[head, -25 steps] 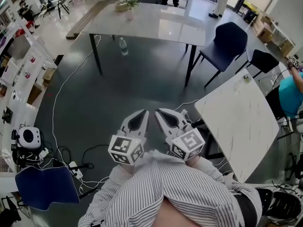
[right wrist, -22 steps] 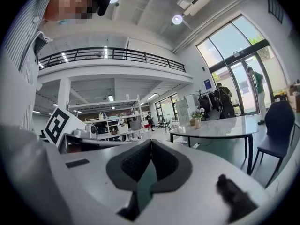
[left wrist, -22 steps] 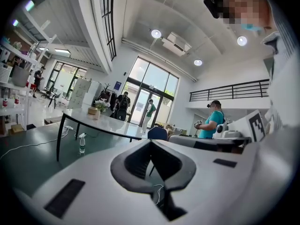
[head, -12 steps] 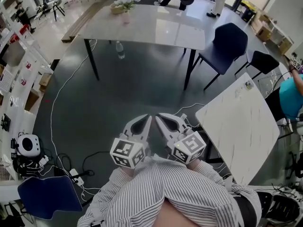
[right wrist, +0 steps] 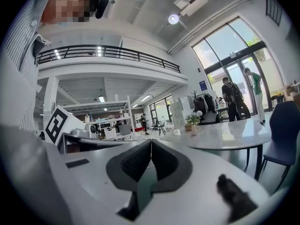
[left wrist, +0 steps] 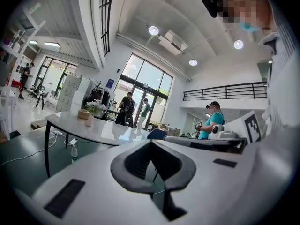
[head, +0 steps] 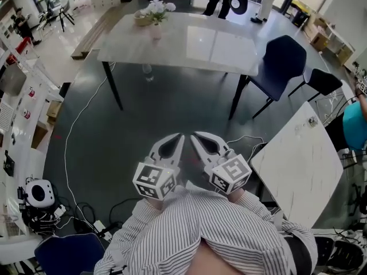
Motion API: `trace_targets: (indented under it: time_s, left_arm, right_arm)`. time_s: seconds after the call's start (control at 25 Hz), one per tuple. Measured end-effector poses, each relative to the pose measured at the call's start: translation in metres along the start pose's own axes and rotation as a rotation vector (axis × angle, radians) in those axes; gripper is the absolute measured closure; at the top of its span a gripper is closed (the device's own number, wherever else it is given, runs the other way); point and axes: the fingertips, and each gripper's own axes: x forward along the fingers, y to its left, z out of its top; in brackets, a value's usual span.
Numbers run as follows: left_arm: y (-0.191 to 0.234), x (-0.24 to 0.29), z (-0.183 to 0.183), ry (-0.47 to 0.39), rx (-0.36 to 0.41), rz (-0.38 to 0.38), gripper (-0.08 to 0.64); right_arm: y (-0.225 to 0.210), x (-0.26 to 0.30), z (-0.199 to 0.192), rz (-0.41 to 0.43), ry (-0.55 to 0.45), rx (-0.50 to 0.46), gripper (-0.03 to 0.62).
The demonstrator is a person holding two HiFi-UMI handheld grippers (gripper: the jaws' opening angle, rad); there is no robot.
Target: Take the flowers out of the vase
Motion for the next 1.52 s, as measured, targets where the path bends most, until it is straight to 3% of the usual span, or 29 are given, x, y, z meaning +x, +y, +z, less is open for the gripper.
trace_targets:
  time_s: [0.24,0.64,0.96,1.32,1.52]
  left_arm:
    - [0.063,0.027,0.028,-0.001,0.022,-0.024,0.548]
    - [0.123,0.044,0.030,0.058,0.033,-0.023,0.548]
    - [0.154,0.069,0.034,0.068,0.010,-0.044,0.548]
    - [0.222,0.125,0.063,0.039,-0.023,0.018,0.548]
    - [0.259,0.169,0.091,0.013,-0.026,0.052,0.548]
  right_arm:
    - [-0.026,0.067,0.018,-0.052,-0.039,-0.009,0.577]
    - [-0.046,0.122,0.014,-0.118,-0.030,0.027,0.577]
    - [-0.067,0.167,0.022,-0.103,-0.015,0.021,0.577]
    - [-0.116,0.239,0.041,-0.028,0.001,0.027,0.577]
    - [-0.164,0.273,0.059,-0.026,0.002,0.021,0.577]
